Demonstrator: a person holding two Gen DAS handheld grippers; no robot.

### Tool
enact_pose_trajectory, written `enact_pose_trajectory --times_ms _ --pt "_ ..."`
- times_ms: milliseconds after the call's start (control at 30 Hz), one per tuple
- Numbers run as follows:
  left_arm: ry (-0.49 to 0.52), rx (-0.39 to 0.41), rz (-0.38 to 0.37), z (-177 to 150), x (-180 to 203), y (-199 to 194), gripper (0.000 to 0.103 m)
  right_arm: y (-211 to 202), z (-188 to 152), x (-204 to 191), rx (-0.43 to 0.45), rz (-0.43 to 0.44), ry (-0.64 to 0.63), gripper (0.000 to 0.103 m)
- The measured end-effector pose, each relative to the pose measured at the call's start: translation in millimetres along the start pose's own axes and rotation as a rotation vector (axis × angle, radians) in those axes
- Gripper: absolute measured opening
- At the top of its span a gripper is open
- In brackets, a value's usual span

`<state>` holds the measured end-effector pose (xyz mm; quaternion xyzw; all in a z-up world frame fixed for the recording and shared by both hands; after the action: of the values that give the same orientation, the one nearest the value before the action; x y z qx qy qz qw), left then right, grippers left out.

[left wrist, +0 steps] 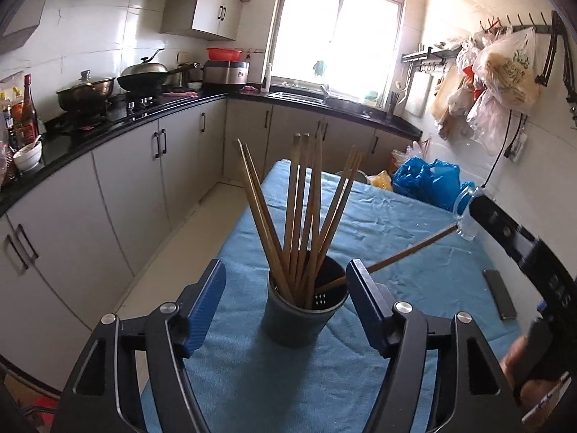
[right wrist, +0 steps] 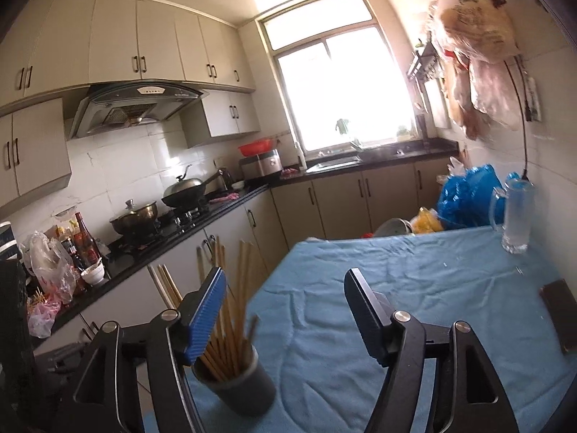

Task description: Organize utensils

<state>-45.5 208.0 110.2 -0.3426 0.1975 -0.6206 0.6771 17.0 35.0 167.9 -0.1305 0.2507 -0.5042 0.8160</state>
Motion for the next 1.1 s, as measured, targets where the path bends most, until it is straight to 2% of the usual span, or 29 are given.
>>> enact_pose_trajectory --times_ms 133,167,267,300,367,500,733,800,833,900,1000,1100 --pt "0.012 -0.016 0.022 -8 2 3 0.068 1 -24 1 -0.062 0.032 -0.021 0.073" --pt "0.016 -0.018 0.026 -9 3 4 0.068 3 -32 -3 -0.090 0.049 -0.047 0.069" --pt "0.026 -0.021 0.043 -14 3 4 0.068 12 -48 -12 -0.149 0.080 -0.096 0.044" --pt "0.029 -0.022 0.047 -16 4 4 0.069 15 -50 -15 -0.167 0.088 -0.109 0.040" --pt "0.033 -0.023 0.053 -17 4 4 0.069 25 -52 -19 -0.197 0.109 -0.132 0.035" --pt "0.037 -0.018 0.068 -21 3 3 0.070 49 -43 -19 -0.230 0.116 -0.138 0.034" --pt "0.060 0.017 0.085 -22 2 -2 0.077 87 -9 -8 -0.233 0.090 -0.075 0.034" --pt "0.071 0.054 0.097 -20 1 -7 0.085 83 -4 -8 -0.223 0.091 -0.063 0.036" --pt "0.075 0.090 0.116 -18 -1 -11 0.088 78 -3 -8 -0.215 0.100 -0.056 0.039" --pt "0.076 0.171 0.169 -15 -4 -23 0.096 61 -4 -7 -0.183 0.113 -0.039 0.058" --pt "0.077 0.282 0.233 -13 -7 -41 0.103 30 -13 -2 -0.121 0.087 -0.040 0.067" --pt "0.079 0.360 0.258 -13 -7 -58 0.103 12 -30 6 -0.099 0.032 -0.043 0.072"
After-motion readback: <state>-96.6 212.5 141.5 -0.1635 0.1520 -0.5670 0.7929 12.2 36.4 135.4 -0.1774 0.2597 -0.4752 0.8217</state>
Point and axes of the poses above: each gripper's, at about its wrist camera, not at the fingertips, and y roughly the way its jaws point, x to its right, z to its top, the point moved 10 cm from there along y, roughly the way its jaws point, and after that the axes turned 11 degrees about -x, right-handed, at the moved point
